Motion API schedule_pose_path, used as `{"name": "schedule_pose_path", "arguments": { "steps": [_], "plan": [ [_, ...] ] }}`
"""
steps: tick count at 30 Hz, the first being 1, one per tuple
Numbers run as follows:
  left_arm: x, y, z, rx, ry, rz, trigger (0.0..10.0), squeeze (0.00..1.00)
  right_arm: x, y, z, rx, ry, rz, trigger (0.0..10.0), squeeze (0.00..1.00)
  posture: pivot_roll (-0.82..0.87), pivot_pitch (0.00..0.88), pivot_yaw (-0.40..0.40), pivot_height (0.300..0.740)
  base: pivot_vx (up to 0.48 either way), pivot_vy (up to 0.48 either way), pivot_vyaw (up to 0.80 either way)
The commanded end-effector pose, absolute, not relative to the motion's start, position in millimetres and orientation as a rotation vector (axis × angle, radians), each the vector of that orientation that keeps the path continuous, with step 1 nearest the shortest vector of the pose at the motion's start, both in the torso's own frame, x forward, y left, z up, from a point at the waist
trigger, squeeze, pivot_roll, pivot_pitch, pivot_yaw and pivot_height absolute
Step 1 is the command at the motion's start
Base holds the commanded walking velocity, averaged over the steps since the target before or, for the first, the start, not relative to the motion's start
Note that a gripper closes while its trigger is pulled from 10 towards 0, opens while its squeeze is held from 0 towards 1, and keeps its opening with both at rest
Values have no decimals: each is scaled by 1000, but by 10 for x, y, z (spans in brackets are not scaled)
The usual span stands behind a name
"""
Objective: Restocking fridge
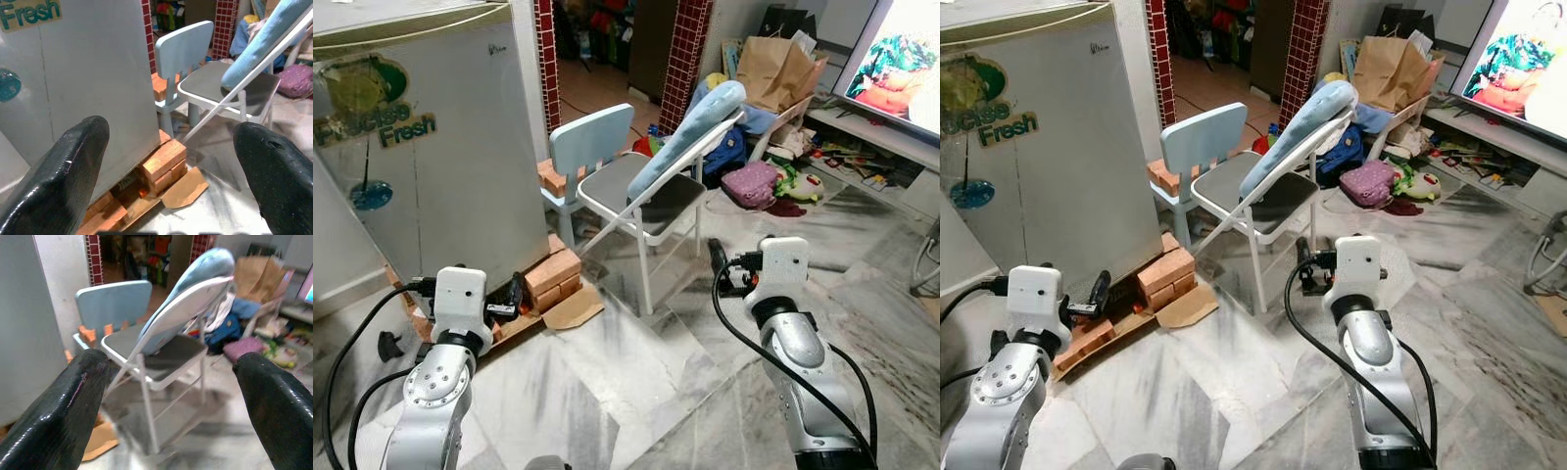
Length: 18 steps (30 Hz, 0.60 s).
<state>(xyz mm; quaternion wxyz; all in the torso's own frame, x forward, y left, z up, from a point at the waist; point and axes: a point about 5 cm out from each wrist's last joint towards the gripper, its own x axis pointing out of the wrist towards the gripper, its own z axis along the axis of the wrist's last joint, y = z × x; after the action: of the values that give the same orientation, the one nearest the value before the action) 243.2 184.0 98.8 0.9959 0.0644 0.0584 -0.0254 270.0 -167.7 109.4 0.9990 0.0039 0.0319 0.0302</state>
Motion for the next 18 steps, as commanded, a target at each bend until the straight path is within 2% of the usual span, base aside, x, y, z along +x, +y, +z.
{"name": "schedule_pose_path", "arguments": {
  "steps": [1, 5, 8, 18],
  "plan": [
    [2463, 1831, 1078, 127, 81, -76, 10000, 0, 2692, -1620, 1184, 43, 24, 79, 10000, 0, 82, 20, -13, 740, 0, 480, 0],
    [2485, 1822, 1080, 147, 76, -99, 10000, 0, 2677, -1609, 1170, 17, 24, 73, 10000, 0, 80, 12, -14, 740, 0, 480, 0],
    [2542, 1823, 1131, 153, 54, -103, 10000, 0, 2719, -1635, 1186, -88, 21, 14, 10000, 0, 78, 0, -14, 740, 0, 480, 0],
    [2534, 1851, 1038, 110, 97, -77, 10000, 0, 2701, -1572, 1167, 21, 20, 55, 10000, 0, 79, 15, -11, 740, 0, 480, 0]
  ]
}}
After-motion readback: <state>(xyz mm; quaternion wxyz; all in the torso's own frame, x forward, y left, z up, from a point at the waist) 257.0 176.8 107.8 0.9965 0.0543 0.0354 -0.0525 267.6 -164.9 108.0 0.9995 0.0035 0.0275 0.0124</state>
